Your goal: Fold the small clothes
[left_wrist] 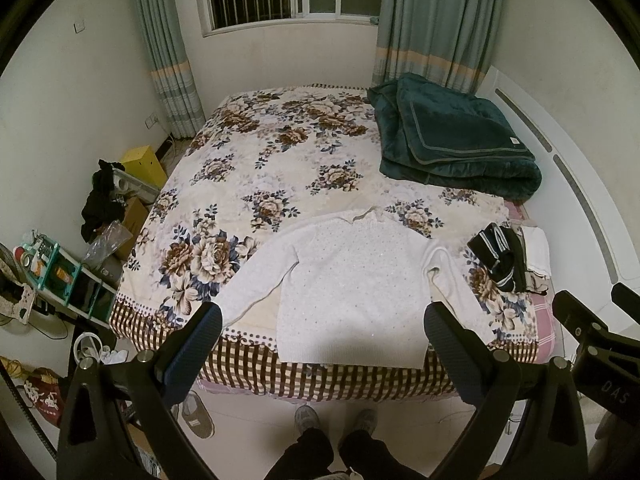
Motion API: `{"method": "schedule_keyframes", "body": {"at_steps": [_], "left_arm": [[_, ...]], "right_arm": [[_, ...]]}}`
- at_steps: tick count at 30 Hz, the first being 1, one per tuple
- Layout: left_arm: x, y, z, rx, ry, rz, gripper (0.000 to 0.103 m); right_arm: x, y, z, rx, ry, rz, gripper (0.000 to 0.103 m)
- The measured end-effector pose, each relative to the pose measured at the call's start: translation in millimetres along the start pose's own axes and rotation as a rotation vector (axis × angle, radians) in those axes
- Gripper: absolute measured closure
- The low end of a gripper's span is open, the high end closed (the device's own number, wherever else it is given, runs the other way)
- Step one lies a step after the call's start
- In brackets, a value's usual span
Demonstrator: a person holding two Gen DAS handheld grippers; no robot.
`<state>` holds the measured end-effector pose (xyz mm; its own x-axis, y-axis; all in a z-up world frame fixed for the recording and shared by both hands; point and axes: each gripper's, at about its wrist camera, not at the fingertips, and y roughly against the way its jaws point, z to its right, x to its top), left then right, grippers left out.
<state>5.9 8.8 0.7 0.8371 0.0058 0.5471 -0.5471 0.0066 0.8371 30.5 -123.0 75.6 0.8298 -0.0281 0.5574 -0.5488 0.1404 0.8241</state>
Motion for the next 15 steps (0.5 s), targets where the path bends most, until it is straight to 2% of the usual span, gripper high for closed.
{"method": "schedule_keyframes", "body": {"at_steps": [15], "left_arm": [[3.0, 1.0, 0.7, -0.001, 0.002, 0.002, 0.000]], "right_arm": [[2.4, 0.7, -2.7, 0.000, -0.002, 0.002, 0.000]]}}
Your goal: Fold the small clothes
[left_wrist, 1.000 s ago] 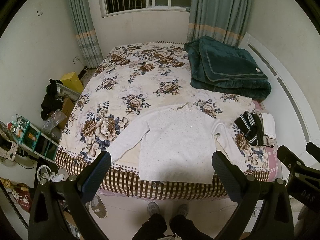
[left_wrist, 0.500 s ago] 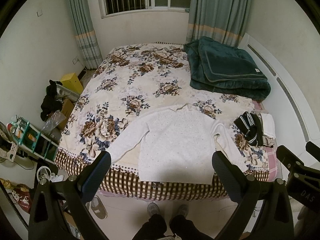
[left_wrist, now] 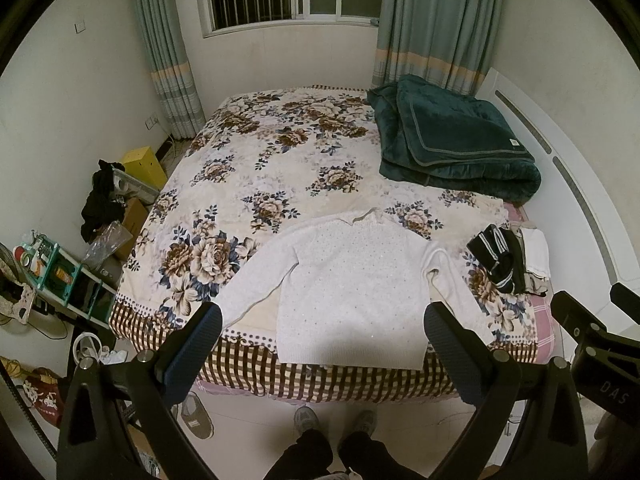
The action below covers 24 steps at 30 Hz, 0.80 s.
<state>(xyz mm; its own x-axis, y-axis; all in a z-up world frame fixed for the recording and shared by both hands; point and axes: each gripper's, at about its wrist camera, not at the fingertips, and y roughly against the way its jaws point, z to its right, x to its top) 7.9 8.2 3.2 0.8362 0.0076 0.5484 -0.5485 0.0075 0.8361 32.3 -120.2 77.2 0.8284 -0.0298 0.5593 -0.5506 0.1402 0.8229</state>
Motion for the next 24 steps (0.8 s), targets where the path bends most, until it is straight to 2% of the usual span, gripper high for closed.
{"method": "schedule_keyframes", "body": {"at_steps": [24], "left_arm": [[4.8, 1.4, -0.1, -0.002, 0.003, 0.001, 0.000]], "right_arm": [[3.3, 1.1, -1.7, 0.000, 0.001, 0.002, 0.000]]}}
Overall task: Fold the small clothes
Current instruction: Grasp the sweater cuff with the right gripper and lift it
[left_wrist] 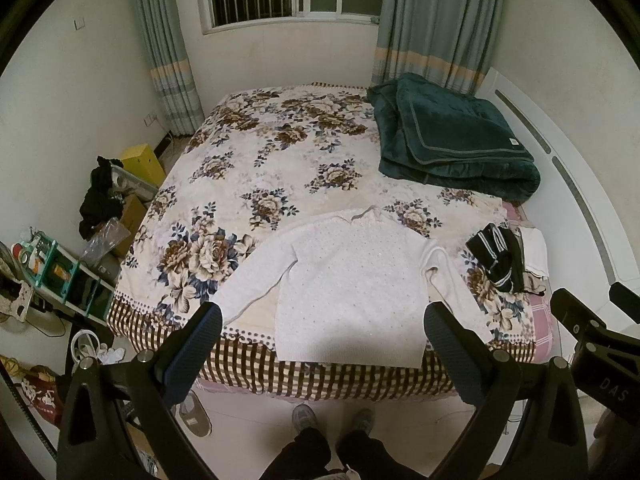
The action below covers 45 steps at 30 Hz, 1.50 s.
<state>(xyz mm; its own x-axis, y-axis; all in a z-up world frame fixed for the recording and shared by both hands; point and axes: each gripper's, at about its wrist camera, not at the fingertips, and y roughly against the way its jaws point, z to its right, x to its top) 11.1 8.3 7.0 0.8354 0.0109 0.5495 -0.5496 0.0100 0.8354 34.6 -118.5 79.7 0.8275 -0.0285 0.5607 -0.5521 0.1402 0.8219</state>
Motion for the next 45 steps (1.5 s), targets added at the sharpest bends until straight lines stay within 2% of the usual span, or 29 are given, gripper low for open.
{"method": "schedule_keyframes", "body": {"at_steps": [7, 11, 14, 17, 20, 23, 28, 33, 38, 39, 42, 43, 44, 45], "left_arm": [[3.1, 1.5, 3.8, 0.000, 0.001, 0.008, 0.000], [15.7, -14.0, 15.4, 0.003, -0.003, 0.062, 0.000], [22.9, -48.5, 20.4, 0.007, -0.014, 0.101, 0.000], [20.3, -94.7, 28.6, 0.012, -0.055, 0.120, 0.000], [12.3, -147.6, 39.6, 0.025, -0.091, 0.093, 0.000], [4.2, -216.5, 64.7, 0.039, -0.108, 0.027, 0.000], [-14.9, -338.4, 114.7, 0.117, -0.107, -0.067, 0.000], [-46.7, -453.6, 151.1, 0.166, -0.084, -0.203, 0.000], [-74.5, -532.8, 179.8, 0.215, -0.135, -0.302, 0.000], [-77.2, -542.0, 183.4, 0.219, -0.147, -0.311, 0.000], [-83.5, -566.5, 196.9, 0.228, -0.187, -0.350, 0.000], [-84.3, -570.8, 202.0, 0.228, -0.199, -0.355, 0.000], [-83.8, -573.7, 205.8, 0.225, -0.208, -0.357, 0.000], [-82.3, -576.3, 210.7, 0.222, -0.218, -0.360, 0.000]], "right_arm": [[4.5, -1.2, -3.4, 0.007, -0.016, -0.001, 0.000], [12.9, -26.0, -2.8, 0.010, -0.061, -0.017, 0.000], [9.0, -67.5, 11.1, -0.019, -0.112, -0.060, 0.000], [-4.1, -130.1, 45.3, -0.051, -0.202, -0.121, 0.000], [-27.8, -202.1, 93.4, -0.108, -0.297, -0.190, 0.000], [-57.9, -281.2, 149.8, -0.147, -0.402, -0.273, 0.000], [-125.2, -426.8, 259.5, -0.192, -0.614, -0.401, 0.000], [-205.7, -561.8, 351.7, -0.180, -0.850, -0.514, 0.002], [-275.8, -657.4, 390.1, -0.106, -1.040, -0.637, 0.004], [-284.7, -668.6, 391.8, -0.069, -1.076, -0.644, 0.007], [-296.1, -684.0, 392.6, -0.023, -1.107, -0.620, 0.030], [-296.5, -682.3, 393.5, -0.027, -1.099, -0.599, 0.057], [-296.9, -679.0, 395.0, -0.032, -1.085, -0.591, 0.073], [-297.3, -673.5, 397.3, -0.026, -1.067, -0.584, 0.094]]}}
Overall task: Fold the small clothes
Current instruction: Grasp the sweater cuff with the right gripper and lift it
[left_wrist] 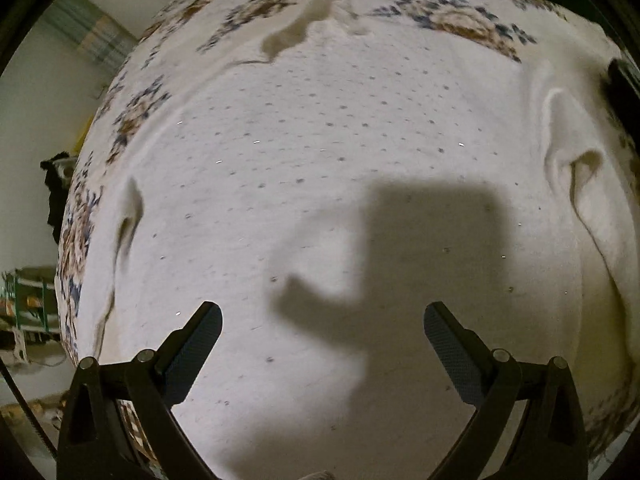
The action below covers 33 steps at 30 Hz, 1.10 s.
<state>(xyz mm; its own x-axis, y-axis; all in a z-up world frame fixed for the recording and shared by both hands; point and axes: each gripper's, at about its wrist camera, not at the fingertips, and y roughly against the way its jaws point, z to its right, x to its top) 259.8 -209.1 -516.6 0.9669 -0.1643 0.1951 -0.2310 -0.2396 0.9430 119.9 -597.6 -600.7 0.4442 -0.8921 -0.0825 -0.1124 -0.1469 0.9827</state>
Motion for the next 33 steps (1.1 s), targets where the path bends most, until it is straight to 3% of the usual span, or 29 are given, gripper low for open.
{"method": "schedule_keyframes", "body": {"at_steps": [2, 5, 9, 14, 17, 20, 21, 24, 25, 26, 29, 33], "left_arm": [[7.6, 1.4, 6.7, -0.003, -0.017, 0.008, 0.000], [17.1, 6.8, 11.9, -0.019, -0.034, 0.023, 0.000], [28.0, 8.4, 22.1, -0.039, -0.060, 0.036, 0.000], [34.0, 4.1, 31.4, -0.062, -0.087, 0.031, 0.000], [28.5, 0.9, 31.3, -0.066, -0.100, 0.021, 0.000], [22.3, -5.2, 25.4, -0.071, -0.090, -0.009, 0.000], [20.4, -6.8, 21.7, -0.078, -0.081, -0.022, 0.000], [17.3, -7.1, 6.1, -0.091, -0.055, -0.021, 0.000], [16.5, -6.8, -0.3, -0.090, -0.049, -0.015, 0.000], [15.9, -6.9, -6.7, -0.090, -0.040, -0.011, 0.000], [13.1, -8.6, -34.5, -0.102, 0.018, -0.008, 0.000], [4.8, -13.2, -86.8, -0.118, 0.114, -0.008, 0.000]], "right_arm": [[0.8, 16.9, 8.8, -0.008, 0.047, 0.031, 0.095], [12.9, 43.5, 31.8, -0.091, 0.105, 0.093, 0.096], [44.7, 44.5, 66.9, -0.135, 0.078, 0.070, 0.094], [64.5, 44.1, 118.0, -0.002, -0.144, 0.058, 0.044], [45.7, 29.5, 151.8, 0.131, -0.321, 0.026, 0.038], [26.7, 5.0, 157.7, 0.247, -0.430, -0.016, 0.038], [22.7, 6.3, 142.2, 0.272, -0.455, -0.017, 0.038], [10.4, 13.0, 115.1, 0.285, -0.508, 0.053, 0.038], [13.3, 19.9, 112.0, 0.280, -0.511, 0.100, 0.053], [15.0, 25.8, 106.7, 0.265, -0.498, 0.140, 0.086], [22.9, 48.4, 74.3, 0.197, -0.409, 0.208, 0.090], [25.6, 109.9, 4.0, 0.119, -0.171, 0.320, 0.090]]}}
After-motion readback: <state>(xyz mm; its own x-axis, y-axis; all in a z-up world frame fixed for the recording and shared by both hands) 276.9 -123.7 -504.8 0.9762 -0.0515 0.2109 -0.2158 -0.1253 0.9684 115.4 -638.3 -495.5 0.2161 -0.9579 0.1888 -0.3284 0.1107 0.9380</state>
